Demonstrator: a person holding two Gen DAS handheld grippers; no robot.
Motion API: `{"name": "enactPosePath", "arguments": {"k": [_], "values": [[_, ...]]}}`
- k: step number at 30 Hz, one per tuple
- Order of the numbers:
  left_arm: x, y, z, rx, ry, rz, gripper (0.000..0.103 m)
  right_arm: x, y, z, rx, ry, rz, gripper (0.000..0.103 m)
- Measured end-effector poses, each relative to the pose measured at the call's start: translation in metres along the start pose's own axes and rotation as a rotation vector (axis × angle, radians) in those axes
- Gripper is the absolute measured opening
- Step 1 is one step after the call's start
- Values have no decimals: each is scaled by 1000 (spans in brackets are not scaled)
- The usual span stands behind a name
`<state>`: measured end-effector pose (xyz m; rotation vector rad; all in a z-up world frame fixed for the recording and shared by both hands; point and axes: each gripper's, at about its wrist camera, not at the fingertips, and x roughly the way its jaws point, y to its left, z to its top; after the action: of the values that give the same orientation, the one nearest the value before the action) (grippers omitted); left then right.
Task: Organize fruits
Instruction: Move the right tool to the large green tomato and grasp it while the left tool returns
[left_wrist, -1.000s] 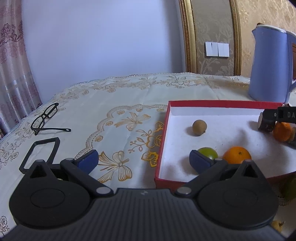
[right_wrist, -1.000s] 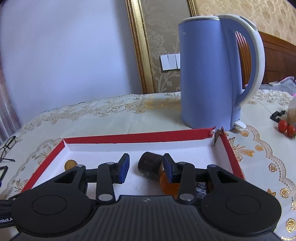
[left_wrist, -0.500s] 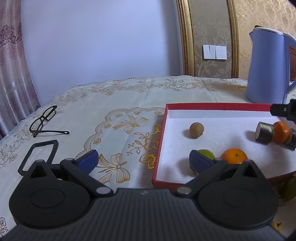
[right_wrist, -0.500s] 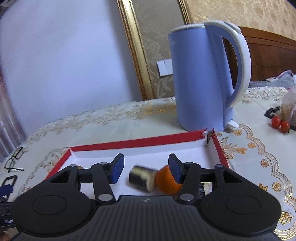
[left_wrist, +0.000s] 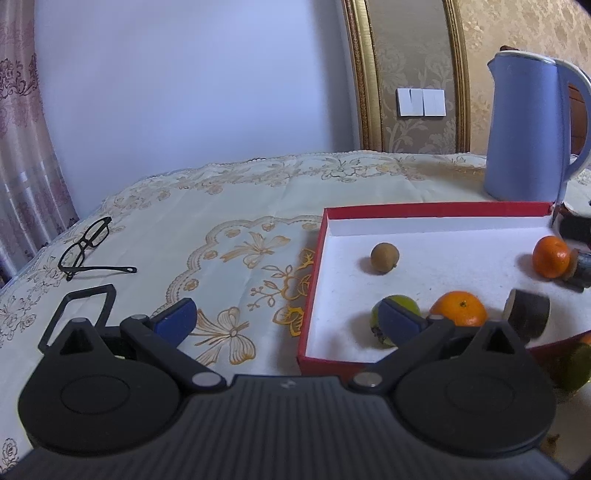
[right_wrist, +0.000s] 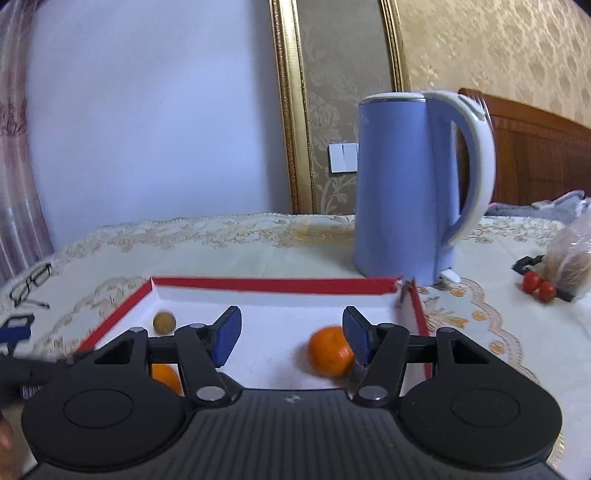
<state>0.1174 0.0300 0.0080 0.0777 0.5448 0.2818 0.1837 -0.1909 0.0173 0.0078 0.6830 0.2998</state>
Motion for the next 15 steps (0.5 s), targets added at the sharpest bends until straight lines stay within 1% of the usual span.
{"name": "enactPosePath", "arguments": {"k": [4,5,6,8,10,11,13,15], "values": [[-19,5,-8,-25,-6,-73,103,-27,-9,-16,29,-21,35,60],[-23,4,-11,-24,-7,-81,103,-34,-13,-21,46,-41,45,60],[-27,2,-15,-12,-7,-90,103,-39,-17,-26,59,-44,55,60],[-33,-3,-22,11,-14,-107,103,-41,-24,-38,86,-17,66,60],[-37,-10,-28,39,-30,-126,103,-41,-28,-40,94,10,58,60],[-38,-14,-30,53,-36,-126,103,-43,-30,-40,95,-3,67,60],[-39,-19,-31,82,-48,-131,103,-49,-32,-38,97,-27,117,60],[-40,-21,-32,92,-49,-141,103,-52,-33,-38,91,-17,167,60]]}}
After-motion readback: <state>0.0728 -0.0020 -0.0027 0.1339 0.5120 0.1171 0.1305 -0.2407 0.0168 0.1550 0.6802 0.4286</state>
